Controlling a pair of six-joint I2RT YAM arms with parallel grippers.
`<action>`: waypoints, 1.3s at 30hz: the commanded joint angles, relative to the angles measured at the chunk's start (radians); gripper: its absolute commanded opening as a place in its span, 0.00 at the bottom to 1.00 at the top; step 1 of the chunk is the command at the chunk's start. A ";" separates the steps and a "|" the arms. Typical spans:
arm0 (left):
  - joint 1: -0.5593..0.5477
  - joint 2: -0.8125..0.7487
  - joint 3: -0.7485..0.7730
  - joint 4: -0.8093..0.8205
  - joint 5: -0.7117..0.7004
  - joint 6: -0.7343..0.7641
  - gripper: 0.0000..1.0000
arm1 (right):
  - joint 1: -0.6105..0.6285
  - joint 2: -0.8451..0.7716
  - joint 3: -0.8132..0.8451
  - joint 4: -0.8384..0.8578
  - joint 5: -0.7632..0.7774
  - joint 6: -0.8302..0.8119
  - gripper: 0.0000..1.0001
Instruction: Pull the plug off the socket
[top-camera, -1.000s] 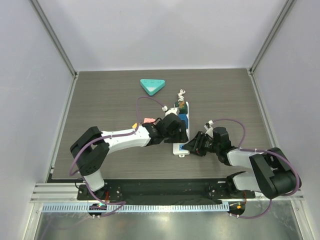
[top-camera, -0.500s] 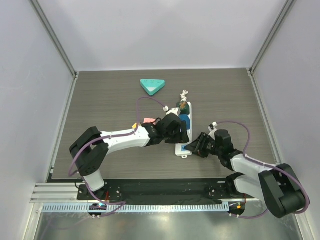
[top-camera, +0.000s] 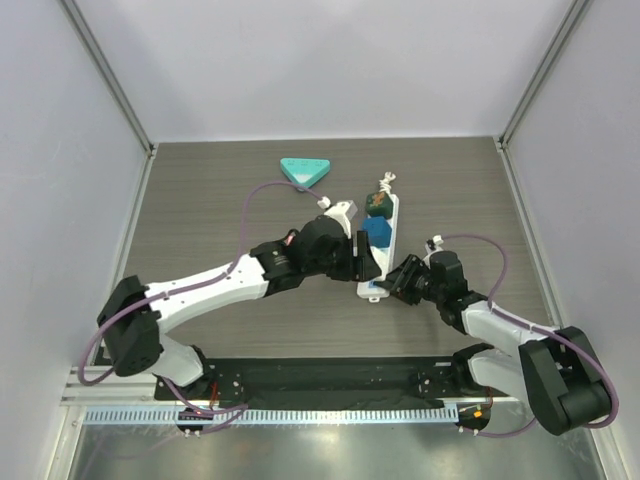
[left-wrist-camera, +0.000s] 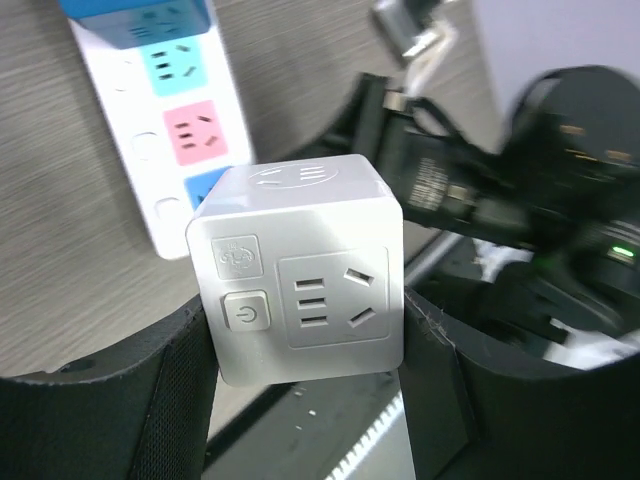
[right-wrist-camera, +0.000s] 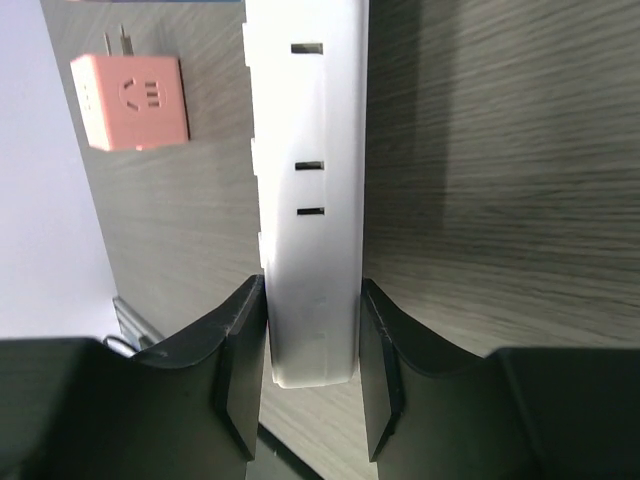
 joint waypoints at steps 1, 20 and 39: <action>0.005 -0.089 0.010 0.042 0.035 0.020 0.00 | -0.012 0.006 -0.020 -0.114 0.185 -0.045 0.01; 0.649 -0.804 -0.554 -0.046 -0.021 -0.098 0.00 | -0.012 -0.094 0.005 -0.165 0.114 -0.104 0.01; 0.969 -0.381 -0.803 0.680 0.127 -0.475 0.16 | -0.014 -0.112 0.013 -0.175 0.065 -0.120 0.01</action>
